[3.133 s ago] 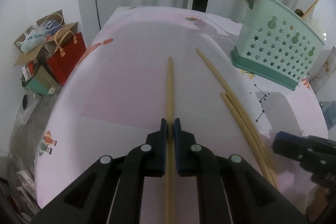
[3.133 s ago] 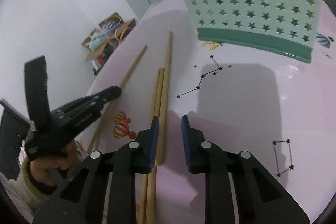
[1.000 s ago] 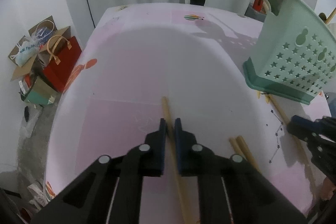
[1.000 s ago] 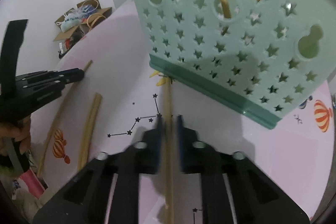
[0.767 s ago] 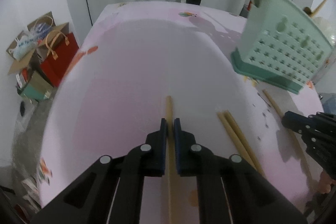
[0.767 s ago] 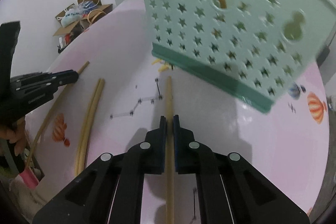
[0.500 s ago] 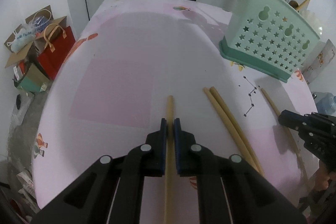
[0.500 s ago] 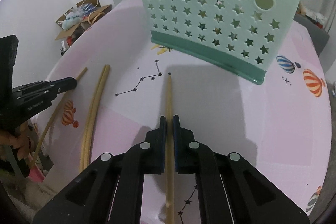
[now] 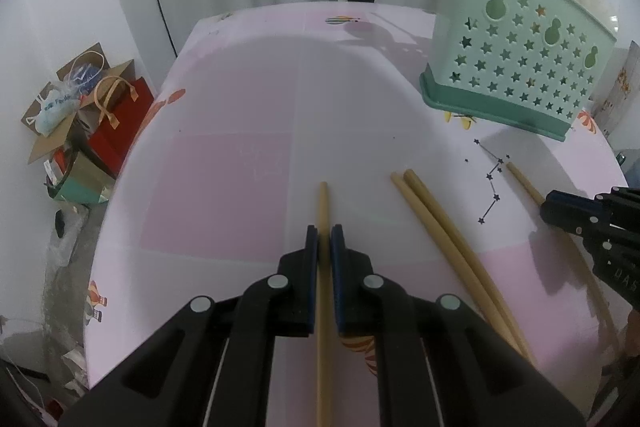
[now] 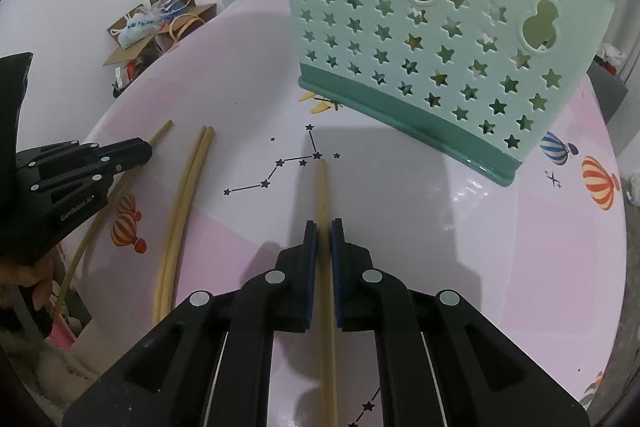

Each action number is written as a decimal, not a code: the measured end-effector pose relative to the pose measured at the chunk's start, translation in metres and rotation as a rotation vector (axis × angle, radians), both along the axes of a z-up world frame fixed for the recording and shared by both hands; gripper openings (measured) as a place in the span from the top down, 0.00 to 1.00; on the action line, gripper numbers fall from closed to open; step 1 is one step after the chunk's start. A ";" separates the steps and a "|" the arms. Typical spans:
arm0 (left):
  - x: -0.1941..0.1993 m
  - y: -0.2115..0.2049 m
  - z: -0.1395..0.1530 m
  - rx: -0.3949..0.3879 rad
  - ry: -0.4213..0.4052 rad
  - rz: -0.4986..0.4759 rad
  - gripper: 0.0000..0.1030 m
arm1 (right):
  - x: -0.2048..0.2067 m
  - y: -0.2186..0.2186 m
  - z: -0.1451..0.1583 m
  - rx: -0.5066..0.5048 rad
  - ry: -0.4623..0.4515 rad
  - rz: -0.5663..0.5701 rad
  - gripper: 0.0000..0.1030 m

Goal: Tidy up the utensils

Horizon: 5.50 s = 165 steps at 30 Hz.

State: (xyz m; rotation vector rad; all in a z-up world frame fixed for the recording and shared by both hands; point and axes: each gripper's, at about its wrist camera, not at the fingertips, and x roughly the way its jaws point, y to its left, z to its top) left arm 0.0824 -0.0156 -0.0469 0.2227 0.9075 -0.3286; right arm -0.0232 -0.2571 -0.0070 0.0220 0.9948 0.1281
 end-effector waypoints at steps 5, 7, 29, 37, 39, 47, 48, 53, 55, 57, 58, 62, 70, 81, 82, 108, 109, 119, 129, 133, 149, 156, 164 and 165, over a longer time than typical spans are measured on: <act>-0.002 0.000 0.000 0.005 -0.005 -0.002 0.94 | 0.002 0.005 -0.002 0.005 -0.003 -0.006 0.94; -0.001 0.000 0.000 0.005 -0.005 -0.002 0.94 | 0.002 0.005 -0.002 0.004 -0.003 -0.004 0.94; -0.002 0.000 0.000 0.007 -0.010 -0.002 0.94 | 0.005 0.010 -0.003 0.005 -0.003 -0.004 0.94; -0.002 0.000 0.000 0.007 -0.011 -0.002 0.94 | 0.005 0.010 -0.003 0.005 -0.003 -0.005 0.94; -0.002 0.000 0.000 0.006 -0.011 -0.003 0.94 | 0.005 0.010 -0.003 0.006 -0.003 -0.005 0.94; -0.002 0.002 0.000 -0.011 -0.019 0.001 0.94 | 0.004 0.010 -0.002 0.006 -0.005 -0.006 0.94; 0.000 0.004 0.000 -0.024 -0.018 0.003 0.94 | 0.004 0.011 -0.002 0.006 -0.005 -0.006 0.94; 0.006 0.018 0.007 -0.119 -0.013 0.026 0.94 | 0.004 0.011 -0.001 0.004 -0.002 -0.006 0.94; 0.005 0.022 0.015 -0.144 -0.037 0.029 0.94 | 0.004 0.010 -0.001 0.005 -0.004 -0.007 0.94; 0.004 0.030 0.026 -0.187 -0.057 0.034 0.94 | 0.004 0.010 -0.001 0.007 -0.006 -0.006 0.94; 0.004 0.033 0.032 -0.212 -0.065 0.035 0.94 | 0.004 0.010 -0.001 0.009 -0.006 -0.006 0.94; -0.001 0.045 0.058 -0.303 -0.111 0.020 0.94 | 0.005 0.007 -0.002 0.018 -0.009 -0.003 0.94; -0.018 0.053 0.102 -0.371 -0.196 -0.024 0.94 | 0.003 0.003 -0.004 0.043 -0.020 -0.006 0.94; -0.031 0.038 0.170 -0.408 -0.359 -0.135 0.94 | -0.003 -0.003 -0.004 0.066 -0.028 -0.005 0.94; -0.031 0.033 0.179 -0.408 -0.383 -0.149 0.94 | -0.003 -0.003 -0.004 0.068 -0.029 -0.005 0.94; 0.021 -0.117 0.227 -0.563 -0.687 -0.272 0.94 | -0.007 -0.031 -0.001 0.172 -0.040 -0.019 0.94; 0.025 -0.119 0.218 -0.550 -0.653 -0.271 0.94 | -0.008 -0.031 0.000 0.173 -0.040 -0.019 0.94; 0.010 -0.065 0.184 -0.556 -0.482 -0.258 0.47 | -0.007 -0.033 0.000 0.173 -0.039 -0.017 0.94; -0.003 0.000 0.115 -0.428 -0.323 -0.054 0.27 | -0.003 -0.038 0.001 0.190 -0.001 -0.004 0.94; 0.004 -0.001 0.063 -0.275 -0.176 0.024 0.27 | -0.001 -0.037 0.002 0.187 0.024 0.018 0.94; 0.006 0.020 0.004 -0.166 0.003 0.069 0.24 | 0.023 -0.006 0.007 0.060 0.073 0.069 0.81; 0.002 0.014 -0.001 -0.140 0.014 0.039 0.20 | 0.036 0.009 0.004 -0.009 0.046 0.058 0.95; -0.012 -0.005 -0.004 -0.070 -0.024 -0.029 0.16 | 0.033 -0.001 0.008 0.017 0.041 0.034 0.96; -0.014 -0.006 -0.004 -0.064 -0.024 -0.035 0.16 | 0.032 -0.004 0.011 0.024 0.032 0.026 0.96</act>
